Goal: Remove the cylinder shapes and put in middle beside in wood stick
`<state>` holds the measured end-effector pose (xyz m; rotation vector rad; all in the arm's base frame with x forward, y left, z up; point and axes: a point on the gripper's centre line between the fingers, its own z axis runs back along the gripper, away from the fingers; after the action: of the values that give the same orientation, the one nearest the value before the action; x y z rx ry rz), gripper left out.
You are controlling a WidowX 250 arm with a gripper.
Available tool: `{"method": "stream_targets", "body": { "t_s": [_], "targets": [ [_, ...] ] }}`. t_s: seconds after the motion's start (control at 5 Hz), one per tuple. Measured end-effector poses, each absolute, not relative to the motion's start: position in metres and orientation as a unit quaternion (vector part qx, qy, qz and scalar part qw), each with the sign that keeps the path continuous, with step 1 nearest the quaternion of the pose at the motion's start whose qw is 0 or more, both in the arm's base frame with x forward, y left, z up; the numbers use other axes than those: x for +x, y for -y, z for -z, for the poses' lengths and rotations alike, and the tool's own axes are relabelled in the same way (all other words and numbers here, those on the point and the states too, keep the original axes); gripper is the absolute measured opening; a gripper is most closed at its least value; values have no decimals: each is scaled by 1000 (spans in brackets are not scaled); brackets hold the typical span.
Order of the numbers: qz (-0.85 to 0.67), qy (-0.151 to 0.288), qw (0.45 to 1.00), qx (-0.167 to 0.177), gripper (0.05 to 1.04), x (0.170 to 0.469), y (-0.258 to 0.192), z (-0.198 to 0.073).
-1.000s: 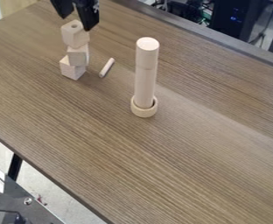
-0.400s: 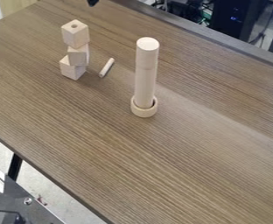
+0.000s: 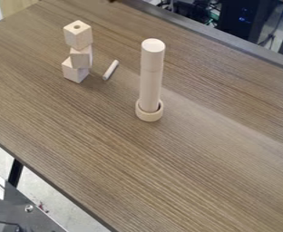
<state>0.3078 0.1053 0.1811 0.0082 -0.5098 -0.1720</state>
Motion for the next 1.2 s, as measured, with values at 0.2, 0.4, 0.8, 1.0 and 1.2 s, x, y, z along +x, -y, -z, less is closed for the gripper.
{"method": "stream_targets", "body": {
  "t_s": [0.2, 0.4, 0.8, 1.0, 1.2],
  "targets": [
    [122, 251, 960, -12, 999, 307, -86, -187],
    [142, 256, 956, -22, 999, 304, -71, -190],
    [186, 220, 957, -11, 999, 296, -47, -181],
    [200, 168, 965, 22, 999, 289, -34, -179],
    [210, 149, 965, 46, 999, 287, -25, -179]
  ]
}}
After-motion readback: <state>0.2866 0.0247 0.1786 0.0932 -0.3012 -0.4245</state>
